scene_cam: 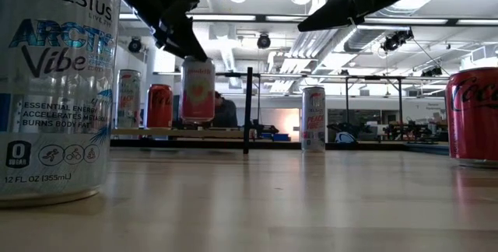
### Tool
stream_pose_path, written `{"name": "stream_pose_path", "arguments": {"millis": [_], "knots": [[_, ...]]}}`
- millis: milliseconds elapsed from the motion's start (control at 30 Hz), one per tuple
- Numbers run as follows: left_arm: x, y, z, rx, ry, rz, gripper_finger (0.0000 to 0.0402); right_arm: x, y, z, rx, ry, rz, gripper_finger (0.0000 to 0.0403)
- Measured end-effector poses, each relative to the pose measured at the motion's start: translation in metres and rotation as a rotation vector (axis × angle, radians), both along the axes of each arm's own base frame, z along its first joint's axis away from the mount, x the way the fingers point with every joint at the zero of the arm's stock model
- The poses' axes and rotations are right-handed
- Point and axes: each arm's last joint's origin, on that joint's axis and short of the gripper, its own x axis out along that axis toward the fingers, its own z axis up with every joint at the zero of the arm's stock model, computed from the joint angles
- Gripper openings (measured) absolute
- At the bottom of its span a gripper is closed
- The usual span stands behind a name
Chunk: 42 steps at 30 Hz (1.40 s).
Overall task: Place canned beverage on shelf
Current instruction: Put the top pink-white soda can on the shelf
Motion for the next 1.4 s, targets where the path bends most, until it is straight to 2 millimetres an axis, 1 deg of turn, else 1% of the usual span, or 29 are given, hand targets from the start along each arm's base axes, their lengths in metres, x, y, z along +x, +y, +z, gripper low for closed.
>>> {"name": "stream_pose_path", "arguments": {"millis": [433, 633, 733, 1000, 1200, 1400], "knots": [[-0.027, 0.065, 0.001, 0.034, 0.025, 0.028, 0.0233, 0.0, 0.0, 0.0, -0.001, 0.001, 0.001, 0.0], [-0.034, 0.088, -0.01, -0.001, 0.058, 0.018, 0.0233, 0.0, 0.0, 0.0, 0.001, 0.003, 0.0, 0.0], [-0.035, 0.097, -0.013, -0.019, 0.04, 0.02, 0.0233, 0.0, 0.0, -0.001, 0.0, 0.007, 0.0, 0.0], [-0.039, 0.105, -0.014, -0.008, 0.042, 0.048, 0.0234, -0.001, 0.0, -0.001, 0.0, 0.016, 0.0, 0.0], [-0.041, 0.106, -0.014, -0.007, 0.055, 0.082, 0.029, -0.001, 0.0, -0.001, 0.0, 0.016, 0.0, 0.0], [-0.042, 0.106, -0.015, -0.005, 0.064, 0.09, 0.03, -0.001, 0.0, -0.001, 0.0, 0.016, 0.0, 0.0]]}}
